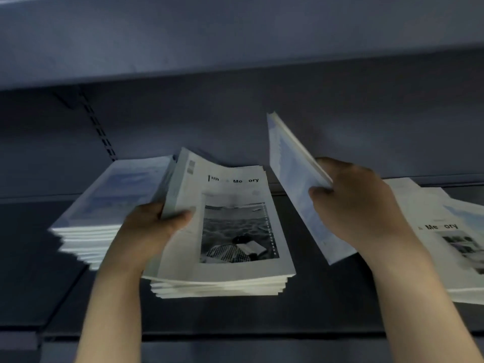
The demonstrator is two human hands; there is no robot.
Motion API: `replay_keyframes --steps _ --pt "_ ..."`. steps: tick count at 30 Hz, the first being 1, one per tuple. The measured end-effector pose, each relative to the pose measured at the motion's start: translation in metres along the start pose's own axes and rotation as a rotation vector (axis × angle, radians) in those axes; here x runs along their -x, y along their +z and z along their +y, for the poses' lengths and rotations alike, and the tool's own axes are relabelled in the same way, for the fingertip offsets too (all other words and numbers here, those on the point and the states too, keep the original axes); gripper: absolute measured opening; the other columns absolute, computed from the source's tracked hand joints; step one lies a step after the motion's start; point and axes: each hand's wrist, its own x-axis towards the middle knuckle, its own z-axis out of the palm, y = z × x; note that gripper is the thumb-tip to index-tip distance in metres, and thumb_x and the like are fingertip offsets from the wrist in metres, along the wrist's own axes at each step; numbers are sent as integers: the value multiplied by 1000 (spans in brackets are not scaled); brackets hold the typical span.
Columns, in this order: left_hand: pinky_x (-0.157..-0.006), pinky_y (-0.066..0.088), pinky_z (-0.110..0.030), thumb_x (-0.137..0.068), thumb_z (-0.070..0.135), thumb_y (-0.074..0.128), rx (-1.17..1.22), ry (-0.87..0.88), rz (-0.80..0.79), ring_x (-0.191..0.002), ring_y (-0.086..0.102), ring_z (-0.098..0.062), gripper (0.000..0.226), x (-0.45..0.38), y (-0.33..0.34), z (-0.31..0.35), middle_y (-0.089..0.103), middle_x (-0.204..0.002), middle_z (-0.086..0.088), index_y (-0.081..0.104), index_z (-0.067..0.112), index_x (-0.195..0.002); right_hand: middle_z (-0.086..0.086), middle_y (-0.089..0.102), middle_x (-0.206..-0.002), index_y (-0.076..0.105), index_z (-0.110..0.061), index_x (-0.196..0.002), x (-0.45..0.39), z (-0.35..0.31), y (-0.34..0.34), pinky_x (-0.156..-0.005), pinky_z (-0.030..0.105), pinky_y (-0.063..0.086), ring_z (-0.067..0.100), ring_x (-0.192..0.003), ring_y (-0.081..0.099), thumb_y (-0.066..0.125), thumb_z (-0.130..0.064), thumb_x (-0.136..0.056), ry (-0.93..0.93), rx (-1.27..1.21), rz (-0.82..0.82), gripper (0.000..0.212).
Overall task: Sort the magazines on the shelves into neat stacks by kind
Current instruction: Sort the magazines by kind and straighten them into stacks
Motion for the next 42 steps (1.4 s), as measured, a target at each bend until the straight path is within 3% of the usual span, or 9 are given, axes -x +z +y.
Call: replay_keyframes --steps 3,6,11,18,28,34,36,39,42 --pt "-51 37 -23 -80 45 66 -320 86 91 -62 56 -16 41 -9 6 -6 59 -62 -8 62 6 -68 -8 42 -66 55 -18 -100 1 -9 7 -70 29 37 22 -71 48 48 -12 -87 32 25 11 16" --pt "-49 32 -26 -81 52 61 -391 132 140 -60 54 -19 47 -15 7 -13 53 -58 -3 52 10 -62 -11 39 -66 57 -18 -108 1 -16 13 -72 29 38 20 -70 46 48 -11 -88 45 42 32 22" --pt "-51 31 -27 -79 58 57 -416 188 179 -61 53 -21 49 -18 5 -17 53 -60 -2 50 13 -63 -6 48 -69 54 -19 -103 -1 -22 5 -52 23 34 19 -67 51 48 -11 -89 61 12 22 17" --pt "-57 33 -29 -87 59 37 -592 319 270 -62 46 -17 50 -3 -12 -6 52 -63 3 58 16 -72 -3 57 -84 56 -25 -105 -9 -31 -24 -55 18 34 18 -76 53 50 -14 -92 29 -74 -51 18" --pt "-49 27 -25 -88 48 44 -380 329 336 -55 46 -10 46 -1 -20 6 54 -52 2 53 14 -57 5 72 -86 70 -18 -94 -39 -39 -6 -88 45 50 29 -84 67 65 -32 -77 115 -617 -176 23" --pt "-54 31 -20 -89 41 50 -253 325 359 -62 50 -8 36 3 -26 6 58 -60 1 59 14 -68 1 72 -91 67 -15 -100 -52 -37 64 -96 40 46 23 -94 66 69 -30 -80 281 -1093 -382 25" --pt "-53 31 -20 -89 41 50 -228 301 351 -63 51 -8 34 4 -27 6 58 -62 3 58 16 -68 3 71 -95 66 -13 -103 -51 -38 83 -92 38 49 22 -93 66 69 -37 -78 304 -1032 -389 34" --pt "-53 31 -21 -90 40 50 -244 268 347 -63 50 -9 33 6 -26 6 58 -64 2 59 15 -69 3 58 -75 56 -7 -86 -45 -39 103 -58 26 41 20 -71 57 55 -33 -87 184 -445 -365 26" --pt "-54 32 -20 -90 37 50 -240 258 346 -64 51 -9 32 8 -25 7 60 -65 2 59 15 -69 9 57 -87 50 -5 -95 -38 -42 109 -64 29 39 28 -82 57 47 -33 -91 152 -169 -239 28"
